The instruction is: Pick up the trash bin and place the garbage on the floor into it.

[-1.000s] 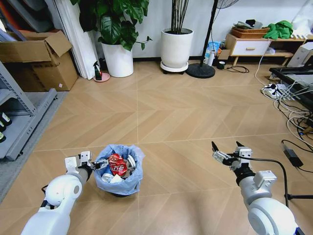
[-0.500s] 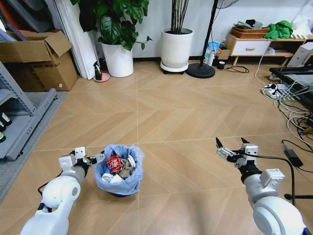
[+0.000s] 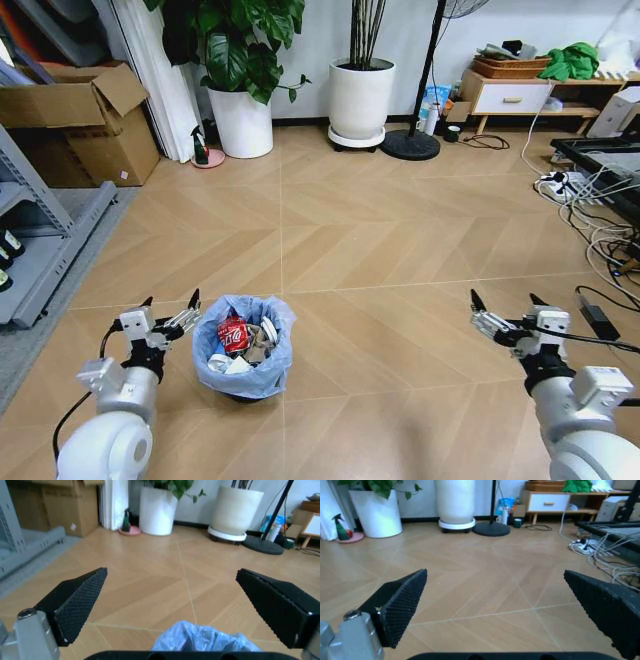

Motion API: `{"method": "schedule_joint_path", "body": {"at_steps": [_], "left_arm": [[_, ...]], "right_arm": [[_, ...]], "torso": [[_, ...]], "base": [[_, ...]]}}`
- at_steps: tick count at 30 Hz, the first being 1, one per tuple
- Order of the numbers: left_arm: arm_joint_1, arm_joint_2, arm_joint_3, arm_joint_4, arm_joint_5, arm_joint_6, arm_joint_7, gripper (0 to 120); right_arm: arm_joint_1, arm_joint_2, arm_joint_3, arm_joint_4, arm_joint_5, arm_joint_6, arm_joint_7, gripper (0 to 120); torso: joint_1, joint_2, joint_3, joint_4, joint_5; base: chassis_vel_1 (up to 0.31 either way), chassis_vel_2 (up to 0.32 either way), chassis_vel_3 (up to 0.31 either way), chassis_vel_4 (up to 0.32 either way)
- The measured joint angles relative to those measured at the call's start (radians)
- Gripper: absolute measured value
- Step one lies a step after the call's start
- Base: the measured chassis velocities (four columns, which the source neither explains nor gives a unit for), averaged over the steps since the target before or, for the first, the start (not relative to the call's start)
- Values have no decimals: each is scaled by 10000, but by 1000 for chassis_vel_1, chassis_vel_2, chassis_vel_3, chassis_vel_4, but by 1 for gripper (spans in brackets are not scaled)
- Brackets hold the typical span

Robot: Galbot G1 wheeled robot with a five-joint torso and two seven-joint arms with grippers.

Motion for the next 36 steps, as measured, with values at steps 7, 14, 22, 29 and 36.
{"method": "schedule_joint_path", "body": {"at_steps": [7,14,22,29,36], "left_arm": [[698,-415,75,-686,682,-85,85,100],[1036,-478,46,-819,765,-269,175,100],[1510,-726,262,-859,1028,-663,90,100],[1527,-746,268,-866,1047,-675,66,100],[1509,-742,273,-864,1046,-669,60,100]], "right_arm": [[-726,812,360,518,-986,583,-866,100],[-1219,1109,725,521,-1214,1158,-1436,100],[-1341,1239,678,447,-1431,1489,-1597,100],[-1268,1230,628,410,-1500,1488,-1571,100],[-1254,1217,616,397,-1500,1476,-1551,100]], "torso": [[0,0,0,0,-4],[0,0,1,0,-1],[0,0,1,1,0],[0,-2,1,0,-1],[0,-2,2,1,-1]], "base": [[0,0,0,0],[0,0,0,0],[0,0,0,0],[0,0,0,0],[0,0,0,0]]}}
